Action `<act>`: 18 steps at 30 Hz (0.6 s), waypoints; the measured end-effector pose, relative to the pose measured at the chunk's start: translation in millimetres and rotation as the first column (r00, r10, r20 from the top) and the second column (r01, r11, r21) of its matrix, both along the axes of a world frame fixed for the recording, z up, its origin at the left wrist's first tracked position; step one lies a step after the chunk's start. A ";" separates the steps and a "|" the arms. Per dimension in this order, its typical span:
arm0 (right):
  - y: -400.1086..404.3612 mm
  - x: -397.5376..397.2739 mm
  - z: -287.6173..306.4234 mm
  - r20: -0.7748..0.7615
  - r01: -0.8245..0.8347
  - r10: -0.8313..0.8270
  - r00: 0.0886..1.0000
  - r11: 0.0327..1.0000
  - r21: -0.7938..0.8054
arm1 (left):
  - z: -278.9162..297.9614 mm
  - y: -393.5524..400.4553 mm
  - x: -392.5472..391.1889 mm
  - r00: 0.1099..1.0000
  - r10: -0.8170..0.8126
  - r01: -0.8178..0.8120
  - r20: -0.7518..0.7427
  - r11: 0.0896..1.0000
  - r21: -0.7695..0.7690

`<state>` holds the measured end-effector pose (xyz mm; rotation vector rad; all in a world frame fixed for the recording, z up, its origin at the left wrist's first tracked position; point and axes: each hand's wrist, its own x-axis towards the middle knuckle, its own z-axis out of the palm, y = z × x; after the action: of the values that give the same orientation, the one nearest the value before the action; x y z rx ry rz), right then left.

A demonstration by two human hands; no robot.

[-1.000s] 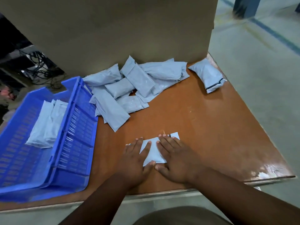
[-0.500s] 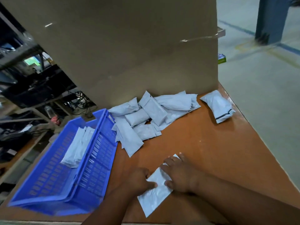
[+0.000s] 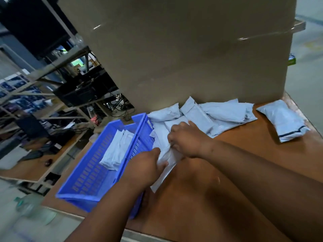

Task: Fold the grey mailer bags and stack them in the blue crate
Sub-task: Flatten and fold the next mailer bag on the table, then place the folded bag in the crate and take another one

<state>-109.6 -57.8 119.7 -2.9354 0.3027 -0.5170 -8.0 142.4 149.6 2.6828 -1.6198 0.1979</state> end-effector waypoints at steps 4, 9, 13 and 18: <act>4.9 48.0 42.4 0.048 -0.019 0.024 0.999 0.994 -0.106 | 20.5 25.1 30.7 0.999 0.032 -0.036 -0.039 0.994 -0.108; 29.2 128.5 92.4 0.059 -0.032 0.044 0.997 0.983 -0.182 | 46.5 58.5 102.2 0.990 0.140 -0.133 0.019 0.966 -0.223; 56.0 210.0 118.1 0.068 -0.056 0.074 0.995 0.970 -0.235 | 67.9 85.8 176.6 0.979 0.202 -0.190 0.018 0.945 -0.265; 74.9 318.6 110.1 -0.070 -0.047 0.027 0.997 0.953 -0.301 | 53.7 89.9 261.1 0.966 0.220 -0.242 -0.138 0.957 -0.163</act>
<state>209.0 17.1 229.8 -3.2527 0.1890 -0.5033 253.1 232.3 203.3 2.6817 -1.1927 0.1707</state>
